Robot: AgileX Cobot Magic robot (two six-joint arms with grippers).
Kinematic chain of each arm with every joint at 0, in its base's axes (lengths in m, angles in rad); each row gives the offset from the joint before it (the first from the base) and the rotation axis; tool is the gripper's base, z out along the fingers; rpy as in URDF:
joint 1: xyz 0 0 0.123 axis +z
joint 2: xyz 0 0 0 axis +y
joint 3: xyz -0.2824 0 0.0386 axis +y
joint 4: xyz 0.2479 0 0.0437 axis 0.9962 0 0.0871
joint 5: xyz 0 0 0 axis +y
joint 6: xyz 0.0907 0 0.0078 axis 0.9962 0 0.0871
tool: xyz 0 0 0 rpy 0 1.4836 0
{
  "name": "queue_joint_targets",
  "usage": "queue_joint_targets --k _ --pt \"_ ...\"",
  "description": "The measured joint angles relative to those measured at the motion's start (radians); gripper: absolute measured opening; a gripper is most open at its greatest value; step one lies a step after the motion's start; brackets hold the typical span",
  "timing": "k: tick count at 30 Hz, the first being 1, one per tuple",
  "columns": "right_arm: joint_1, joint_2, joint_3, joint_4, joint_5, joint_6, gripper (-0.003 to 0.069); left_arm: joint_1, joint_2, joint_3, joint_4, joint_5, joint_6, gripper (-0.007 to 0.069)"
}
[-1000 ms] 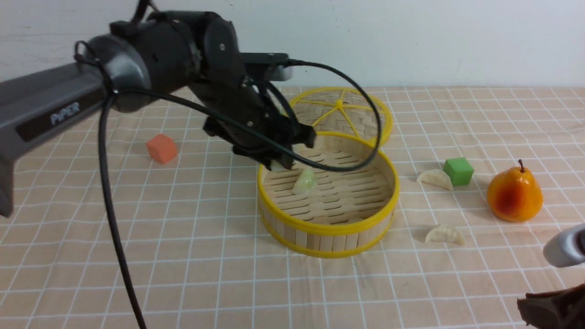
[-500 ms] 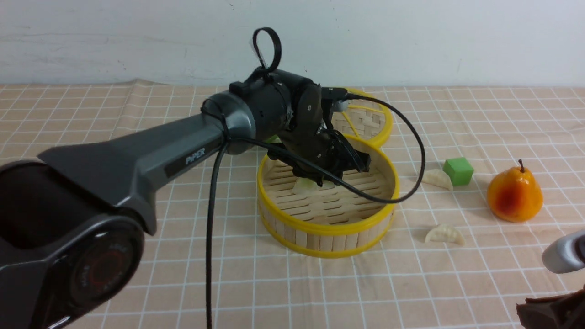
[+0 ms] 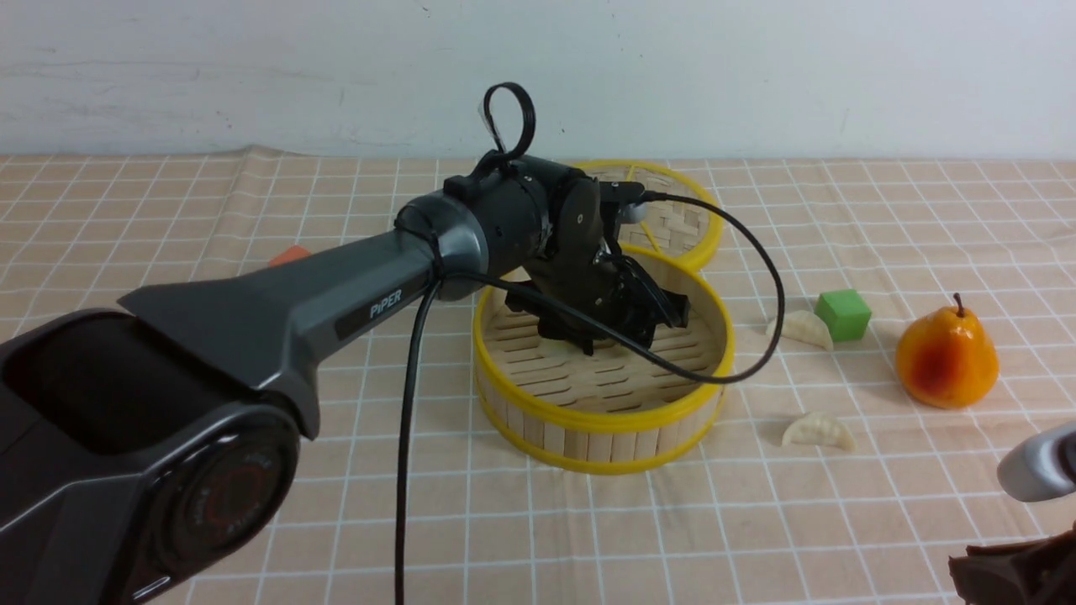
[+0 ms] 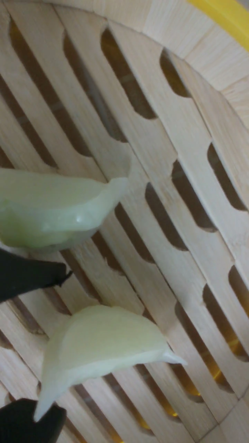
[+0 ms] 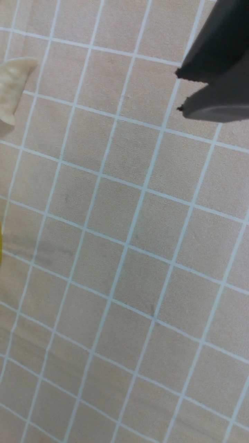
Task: Put the dumplings into the steamer on the table with the brown tablecloth.
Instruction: 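Place the dumpling into the bamboo steamer basket with the left gripper, then reach for and grasp a dumpling lying on the table beside the steamer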
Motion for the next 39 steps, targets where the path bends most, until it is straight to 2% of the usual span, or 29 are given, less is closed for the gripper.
queue_joint_targets --k 4,11,14,22,23,25,28,29,32,35,39 --pt "0.0 0.0 0.0 0.0 0.0 0.0 0.0108 0.0 -0.011 -0.051 0.065 0.088 0.0 0.0501" --pt "0.0 0.0 0.0 0.0 -0.007 0.0 0.0115 0.0 -0.153 -0.094 0.131 0.209 0.041 0.0477" --pt "0.0 0.0 0.0 0.003 -0.008 0.0 0.0116 0.0 -0.291 -0.099 0.133 0.265 0.086 0.0423" --pt "0.0 0.0 0.0 0.046 -0.007 0.0 0.0123 0.0 -0.798 -0.039 0.146 0.362 0.162 0.0166" --pt "0.0 0.0 0.0 0.047 -0.007 0.0 0.0123 0.0 -0.798 -0.039 0.146 0.362 0.162 0.0166" --pt "0.0 0.0 0.0 0.052 -0.002 0.0 0.0125 0.0 -0.972 0.068 0.173 0.361 0.144 0.0102" --pt "0.0 0.0 0.0 0.053 0.038 0.0 0.0126 0.0 -1.176 0.303 0.2 0.323 0.068 0.0053" --pt "0.0 0.0 0.0 0.053 0.041 0.0 0.0126 0.0 -1.176 0.303 0.2 0.323 0.068 0.0053" --pt "0.0 0.004 -0.008 0.053 0.127 0.0 0.0126 0.0 -1.402 0.641 0.243 0.163 -0.011 0.0024" --pt "0.0 0.033 -0.055 0.053 0.197 0.0 0.0127 0.0 -1.543 0.925 0.283 0.032 -0.034 0.0018" --pt "0.0 0.138 -0.184 0.031 0.289 -0.023 0.0144 0.0 -1.75 1.218 0.32 -0.027 -0.04 0.0017"
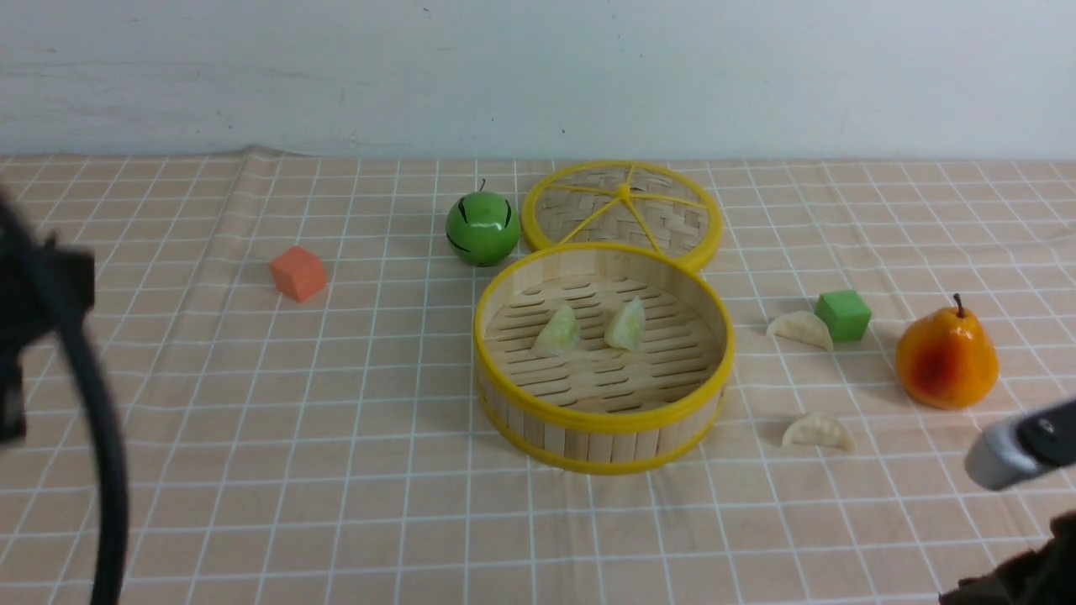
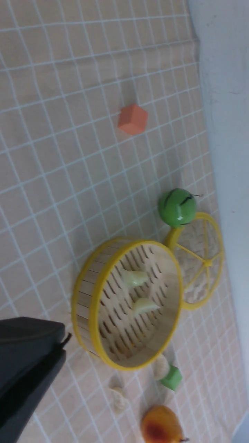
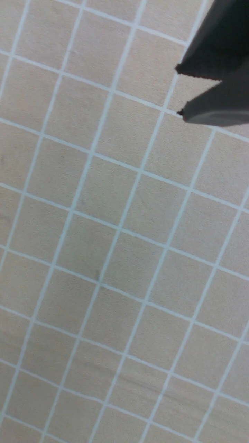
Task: Put the dumplings into the steamer on the table with the brown tablecloth.
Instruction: 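Reach for and grasp a dumpling lying on the table beside the steamer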
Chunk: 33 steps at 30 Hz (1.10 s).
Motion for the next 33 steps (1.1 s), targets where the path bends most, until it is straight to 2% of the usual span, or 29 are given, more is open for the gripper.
queue_joint_targets --k 3,8,14,16,25,33 --pt "0.0 0.059 -0.074 -0.012 0.014 -0.024 0.0165 0.0 -0.097 0.106 0.021 -0.001 -0.001 0.0017" --pt "-0.006 0.286 -0.308 -0.06 -0.02 -0.043 0.0285 0.0 -0.335 0.311 0.036 0.003 -0.013 0.0017" --pt "-0.039 0.547 -0.627 -0.094 0.063 0.012 0.0394 0.0 -0.373 0.399 0.036 0.006 -0.013 0.0018" --pt "-0.048 0.704 -0.796 -0.148 0.111 0.013 0.0434 0.0 -0.373 0.434 0.041 0.002 -0.013 0.0019" --pt "-0.069 1.11 -1.256 -0.268 0.2 0.039 0.0444 0.0 -0.373 0.474 0.083 -0.012 -0.014 0.0021" --pt "-0.069 1.231 -1.344 -0.339 0.198 0.042 0.0442 0.0 -0.373 0.474 0.084 -0.014 -0.016 0.0021"
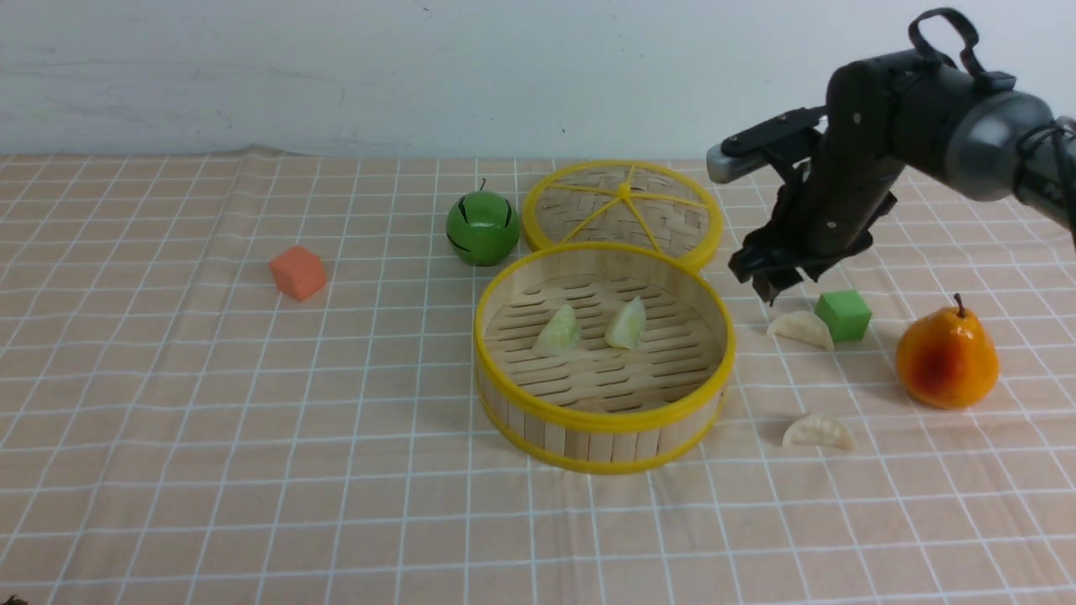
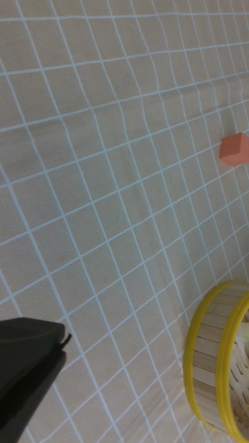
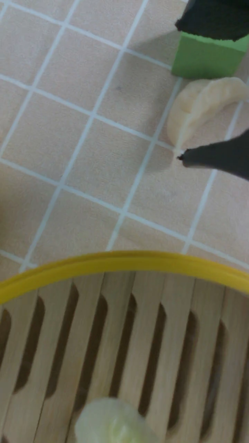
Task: Put the dumplings into the steamer on the table with the brown tablecloth.
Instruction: 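Reach for and grasp a dumpling lying on the table beside the steamer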
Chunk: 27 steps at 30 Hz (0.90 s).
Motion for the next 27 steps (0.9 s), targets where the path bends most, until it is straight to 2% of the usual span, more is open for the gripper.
queue_joint_targets --k 5,12,18,24,27 --pt "0.0 0.056 -0.002 -0.104 -0.022 0.0 0.0442 0.0 0.0 0.0 0.009 -0.001 0.0 0.0021" --pt "0.0 0.083 -0.006 -0.051 -0.027 0.0 0.0422 0.0 0.0 0.0 0.025 -0.001 -0.004 0.0021" --pt "-0.002 0.099 -0.011 -0.046 -0.013 -0.006 0.0335 0.0 0.0 0.0 0.026 -0.001 -0.004 0.0025" --pt "-0.007 0.099 -0.018 -0.073 0.057 -0.006 0.0153 0.0 0.0 0.0 0.026 -0.001 -0.004 0.0031" --pt "-0.008 0.096 -0.018 -0.073 0.08 -0.011 0.0115 0.0 0.0 0.0 0.026 -0.001 -0.004 0.0036"
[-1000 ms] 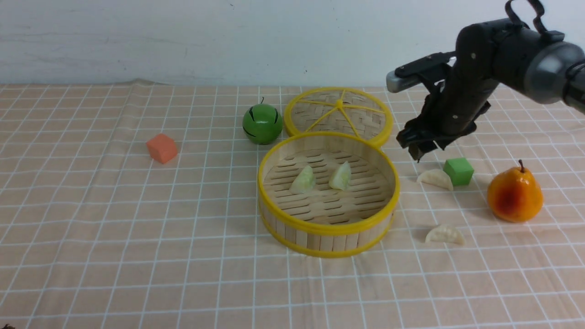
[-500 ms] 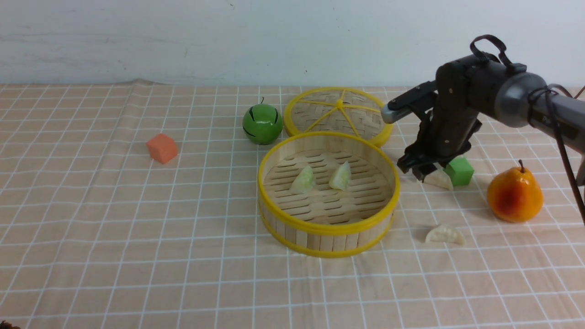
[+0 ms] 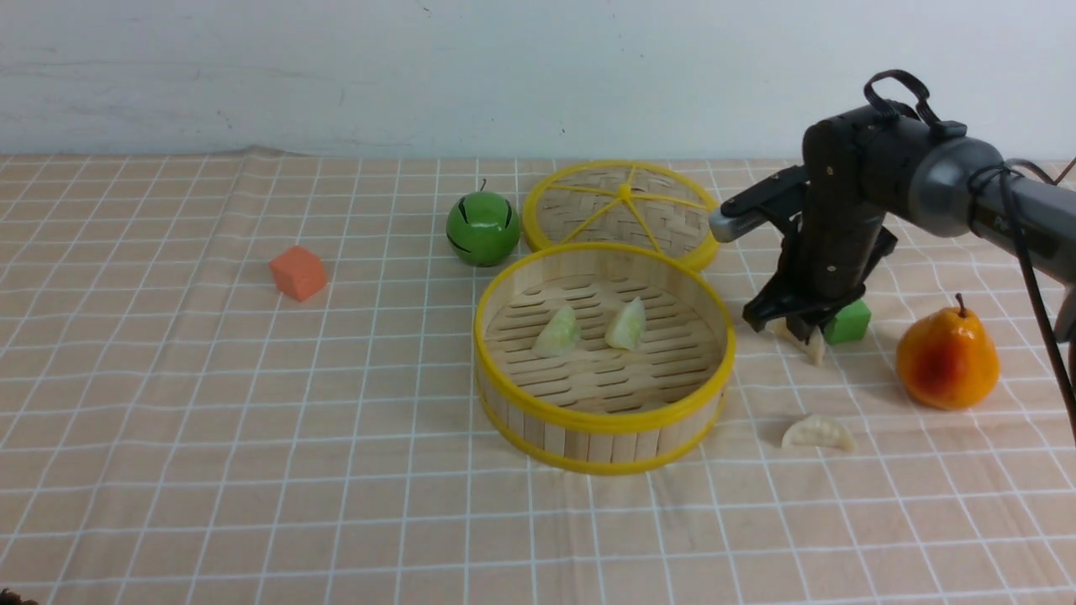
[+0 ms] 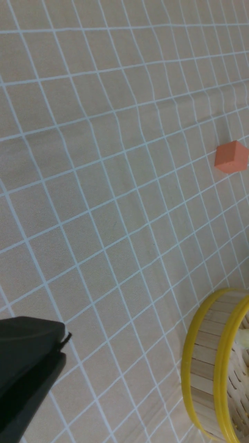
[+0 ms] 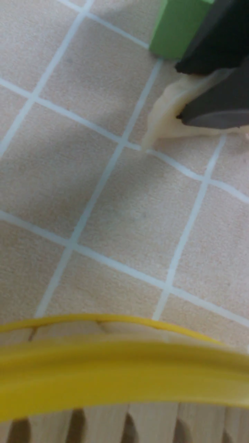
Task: Put the dumplings into the steamer on the table with the brown tablecloth.
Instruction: 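Reach for and grasp a dumpling lying on the table beside the steamer, then place the dumpling in the bamboo steamer basket with the right gripper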
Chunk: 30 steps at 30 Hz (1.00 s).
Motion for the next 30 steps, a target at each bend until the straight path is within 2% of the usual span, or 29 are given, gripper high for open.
queue_joint_targets --k 7,8,10,17,20,25,27,30 --pt "0.0 -0.025 0.002 0.026 0.078 -0.015 0.0095 0.0 0.0 0.0 0.0 0.0 0.0 0.0038" --pt "0.0 -0.039 0.003 0.034 0.082 -0.015 0.0027 0.0 0.0 0.0 0.0 0.0 0.0 0.0038" --pt "0.0 -0.066 0.004 0.034 0.088 -0.016 -0.0007 0.0 0.0 0.0 0.0 0.0 0.0 0.0038" --pt "0.0 -0.197 0.004 0.039 0.092 -0.017 -0.001 0.0 0.0 0.0 0.001 0.0 0.0 0.0039" --pt "0.0 -0.272 0.004 0.078 0.096 -0.017 -0.001 0.0 0.0 0.0 0.001 -0.008 0.0 0.0039" --pt "0.008 -0.319 0.004 0.229 0.104 -0.017 -0.001 0.0 0.0 0.0 0.002 -0.042 0.0 0.0039" --pt "0.037 -0.323 0.004 0.369 0.103 -0.023 -0.001 0.0 0.0 0.0 0.003 -0.047 0.0 0.0039" --pt "0.094 -0.309 0.004 0.468 0.103 -0.064 -0.0006 0.0 0.0 0.0 0.003 -0.047 0.0 0.0039"
